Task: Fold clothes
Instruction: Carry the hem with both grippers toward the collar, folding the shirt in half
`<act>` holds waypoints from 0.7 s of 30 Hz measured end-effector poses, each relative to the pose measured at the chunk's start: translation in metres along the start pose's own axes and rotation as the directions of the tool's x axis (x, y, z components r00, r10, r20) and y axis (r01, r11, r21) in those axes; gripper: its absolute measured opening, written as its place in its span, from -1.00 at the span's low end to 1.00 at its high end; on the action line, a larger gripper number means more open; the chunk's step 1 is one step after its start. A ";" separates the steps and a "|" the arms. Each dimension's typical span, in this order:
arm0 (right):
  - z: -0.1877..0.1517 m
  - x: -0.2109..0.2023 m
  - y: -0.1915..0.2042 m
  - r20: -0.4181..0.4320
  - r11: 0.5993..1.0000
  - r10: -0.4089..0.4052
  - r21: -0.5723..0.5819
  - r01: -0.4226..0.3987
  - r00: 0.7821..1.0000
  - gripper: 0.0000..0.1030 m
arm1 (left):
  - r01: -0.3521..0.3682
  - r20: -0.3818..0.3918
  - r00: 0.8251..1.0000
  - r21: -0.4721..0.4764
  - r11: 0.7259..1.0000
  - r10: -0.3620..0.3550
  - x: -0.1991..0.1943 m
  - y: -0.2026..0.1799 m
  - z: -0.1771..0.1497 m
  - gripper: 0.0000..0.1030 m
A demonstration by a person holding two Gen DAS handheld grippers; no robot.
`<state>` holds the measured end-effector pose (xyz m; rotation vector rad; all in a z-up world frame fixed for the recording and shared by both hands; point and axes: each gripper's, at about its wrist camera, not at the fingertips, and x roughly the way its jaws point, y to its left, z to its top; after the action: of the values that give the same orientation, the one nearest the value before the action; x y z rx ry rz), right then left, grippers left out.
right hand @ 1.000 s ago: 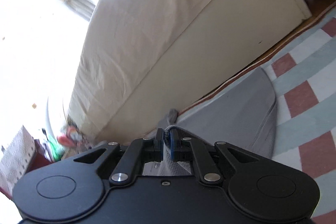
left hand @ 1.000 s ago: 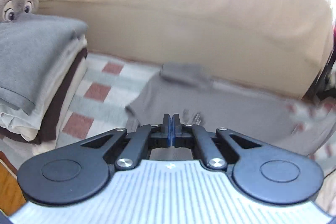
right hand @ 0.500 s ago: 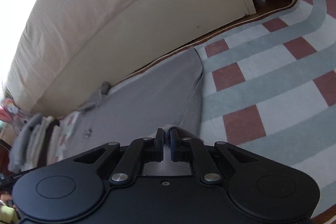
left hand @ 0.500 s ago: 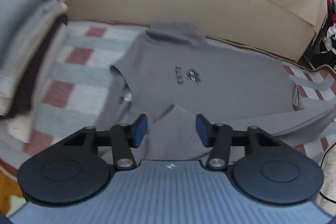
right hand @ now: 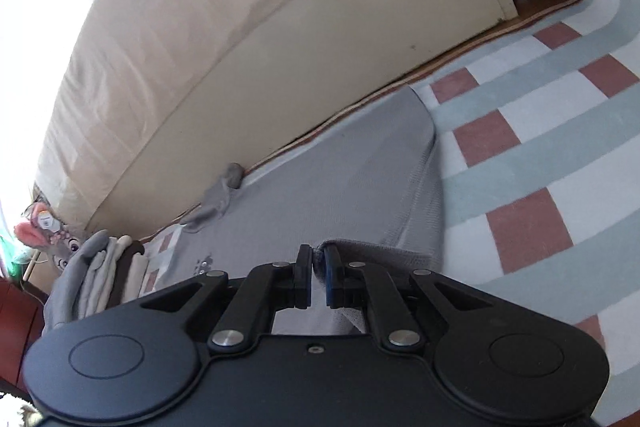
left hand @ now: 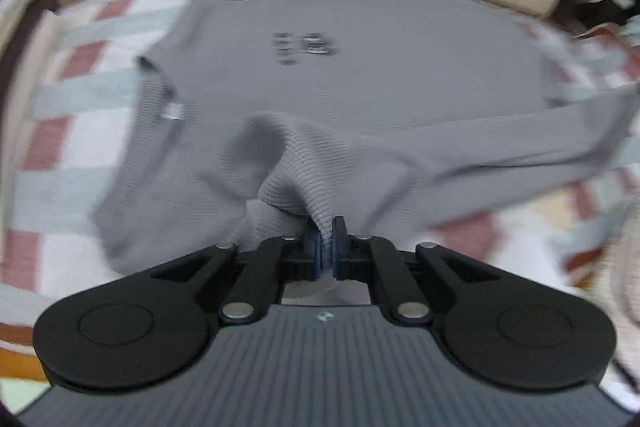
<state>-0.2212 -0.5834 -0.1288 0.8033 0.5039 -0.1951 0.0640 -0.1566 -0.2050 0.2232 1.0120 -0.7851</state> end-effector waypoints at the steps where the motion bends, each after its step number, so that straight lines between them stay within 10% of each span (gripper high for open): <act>1: 0.000 0.000 0.001 -0.005 1.000 0.008 -0.001 -0.008 1.000 -0.82 | 0.005 -0.011 1.000 0.008 1.000 -0.005 0.002 -0.003 -0.002 -0.90; 5: -0.003 0.005 0.002 -0.035 1.000 -0.008 -0.001 0.008 0.999 -0.82 | -0.082 -0.004 0.997 0.050 0.995 0.082 0.013 -0.008 -0.001 -0.78; 10: -0.004 0.008 -0.003 -0.045 0.999 -0.025 0.027 0.026 0.999 -0.82 | -0.047 0.002 0.999 -0.041 0.998 0.047 0.022 0.016 0.004 0.24; 13: -0.002 0.013 -0.007 -0.066 0.998 -0.030 0.050 0.034 0.997 -0.81 | -0.090 -0.008 0.996 0.035 0.995 0.090 0.032 0.009 0.001 0.15; 14: -0.002 0.015 -0.008 -0.072 0.998 -0.030 0.060 0.035 0.997 -0.80 | -0.107 0.002 0.994 0.074 0.992 0.107 0.034 0.004 -0.001 -0.08; 15: -0.002 0.016 -0.010 -0.073 0.997 -0.027 0.073 0.033 0.997 -0.79 | -0.122 0.009 0.993 0.114 0.986 0.121 0.035 -0.001 -0.002 -0.87; 21: 0.010 0.008 -0.021 0.040 0.983 0.108 0.141 -0.113 0.993 -0.83 | -0.230 0.238 0.953 0.177 0.957 0.186 -0.034 -0.027 0.019 -0.88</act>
<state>-0.2186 -0.6050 -0.1405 0.9648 0.4165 -0.1423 0.0491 -0.1694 -0.1622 0.4042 0.6868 -0.7014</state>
